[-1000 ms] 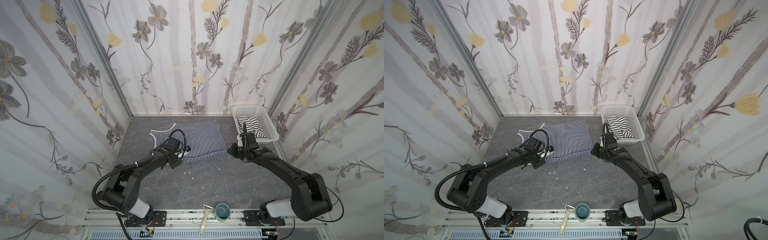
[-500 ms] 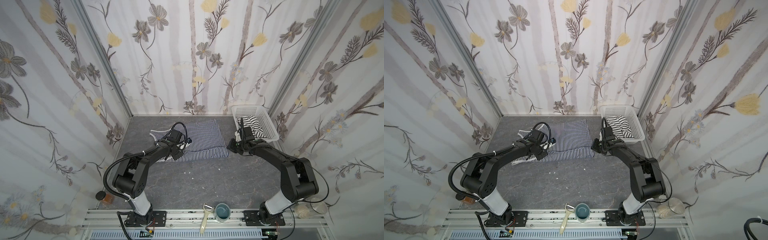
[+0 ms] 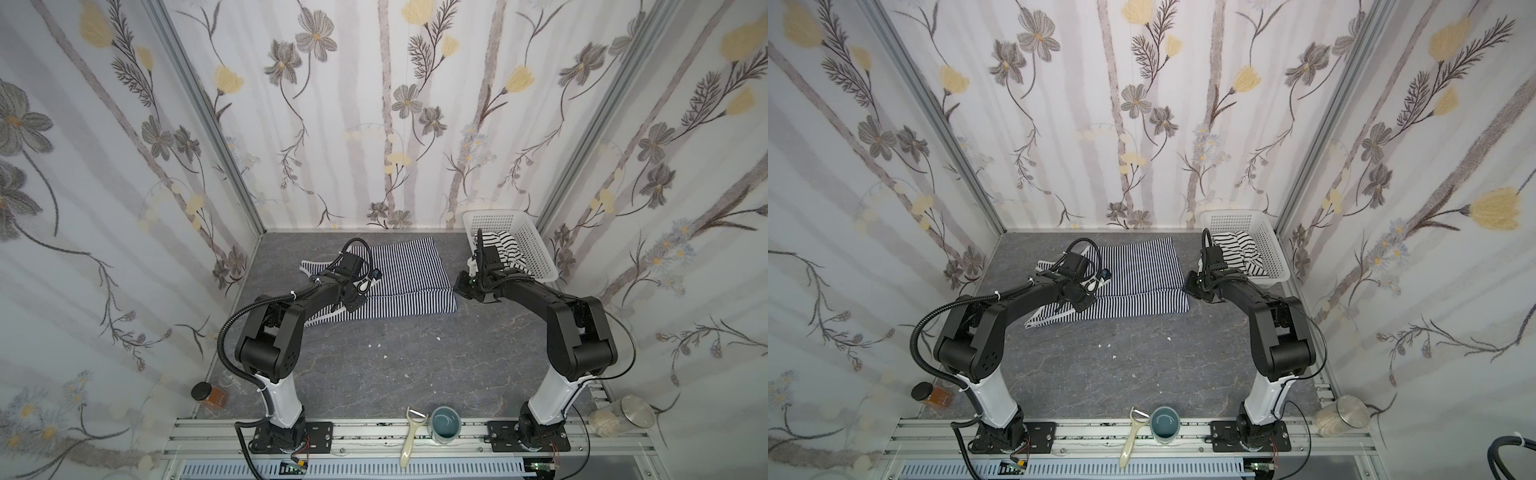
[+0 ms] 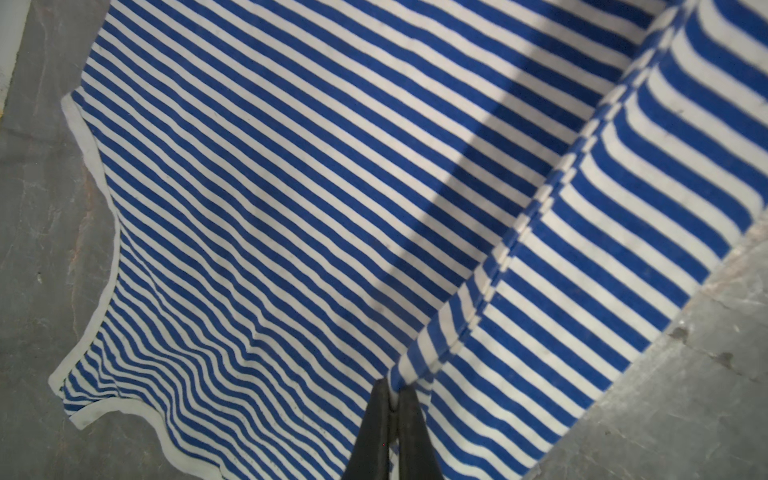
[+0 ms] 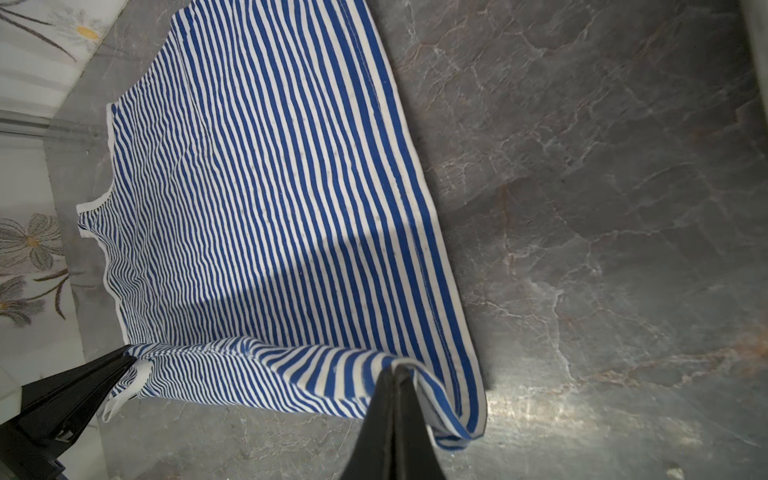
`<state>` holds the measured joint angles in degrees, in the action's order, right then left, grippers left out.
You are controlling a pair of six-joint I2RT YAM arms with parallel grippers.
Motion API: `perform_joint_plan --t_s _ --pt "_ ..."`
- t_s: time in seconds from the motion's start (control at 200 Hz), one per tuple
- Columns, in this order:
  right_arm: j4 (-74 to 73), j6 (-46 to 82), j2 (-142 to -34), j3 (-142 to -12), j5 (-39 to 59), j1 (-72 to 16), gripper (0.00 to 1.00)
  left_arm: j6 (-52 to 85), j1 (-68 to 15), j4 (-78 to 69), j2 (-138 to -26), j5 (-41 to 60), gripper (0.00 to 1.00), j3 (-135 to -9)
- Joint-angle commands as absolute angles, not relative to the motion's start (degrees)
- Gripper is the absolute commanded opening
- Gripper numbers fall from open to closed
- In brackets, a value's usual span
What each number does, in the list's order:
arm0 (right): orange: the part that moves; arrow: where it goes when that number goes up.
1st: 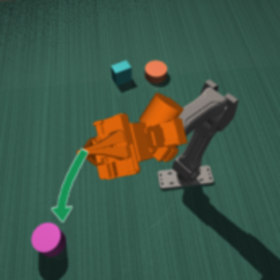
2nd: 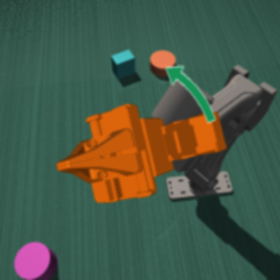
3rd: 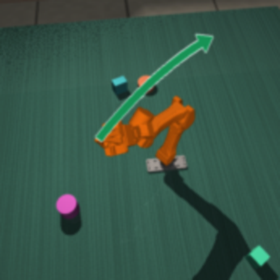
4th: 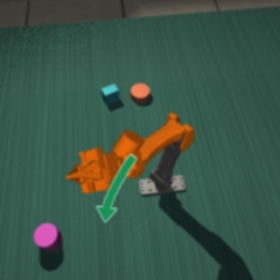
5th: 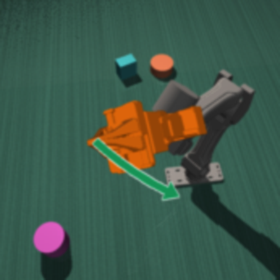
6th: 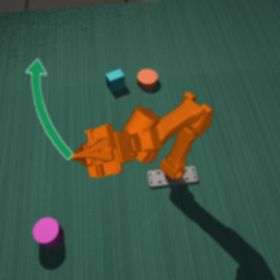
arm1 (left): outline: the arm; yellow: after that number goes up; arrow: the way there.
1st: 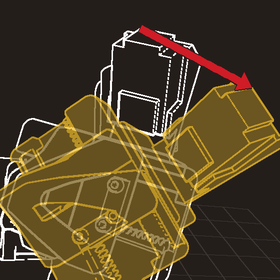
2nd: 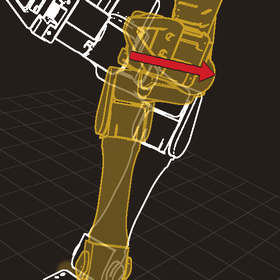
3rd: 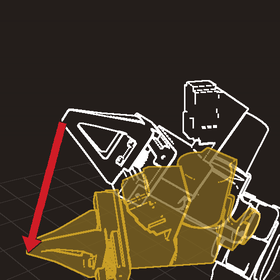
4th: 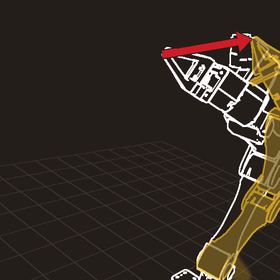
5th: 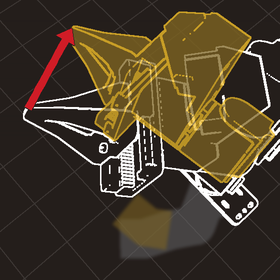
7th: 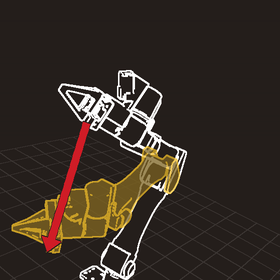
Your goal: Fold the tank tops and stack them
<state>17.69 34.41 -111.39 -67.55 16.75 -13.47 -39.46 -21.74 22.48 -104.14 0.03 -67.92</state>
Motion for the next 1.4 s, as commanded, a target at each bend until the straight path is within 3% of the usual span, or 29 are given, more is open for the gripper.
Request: perform_joint_plan --t_s 0.0,0.04,0.105,0.185,0.38,0.565,0.665,1.009,1.214,1.394 --pt "16.9 33.6 -112.9 -69.1 16.7 -13.3 0.03 -40.2 -21.4 21.8 -105.5 -0.2 0.11 -69.2" --pt "17.1 33.5 -113.2 -69.6 16.5 -13.3 0.14 -39.8 -21.3 21.7 -106.1 -0.4 0.17 -69.8" --pt "17.6 33.5 -113.0 -69.9 15.3 -13.2 0.32 -38.8 -21.2 21.5 -106.7 -1.3 0.35 -70.6" --pt "18.2 33.4 -111.7 -69.5 13.2 -13.3 0.40 -37.7 -20.5 21.3 -106.3 -2.0 0.45 -70.6" --pt "17.9 33.9 -107.0 -66.0 10.2 -15.4 0.41 -36.5 -17.1 21.1 -98.7 -1.5 0.56 -65.5" --pt "16.2 34.5 -108.2 -65.3 11.3 -19.6 0.41 -39.6 -13.9 21.7 -86.1 2.1 0.80 -52.2" --pt "15.1 34.8 -110.2 -65.8 12.0 -20.9 0.41 -41.3 -11.6 22.0 -81.1 2.2 0.85 -46.6" --pt "13.0 35.3 -113.8 -66.3 14.0 -21.3 0.41 -45.8 -1.0 19.3 -79.2 4.4 0.72 -42.2" --pt "13.1 35.2 -114.0 -65.9 13.8 -20.9 0.41 -48.6 2.0 19.2 -82.5 4.2 0.52 -42.6" --pt "12.9 35.3 -114.5 -65.8 13.8 -20.6 0.37 -49.6 4.1 19.2 -84.4 5.0 0.43 -43.6"
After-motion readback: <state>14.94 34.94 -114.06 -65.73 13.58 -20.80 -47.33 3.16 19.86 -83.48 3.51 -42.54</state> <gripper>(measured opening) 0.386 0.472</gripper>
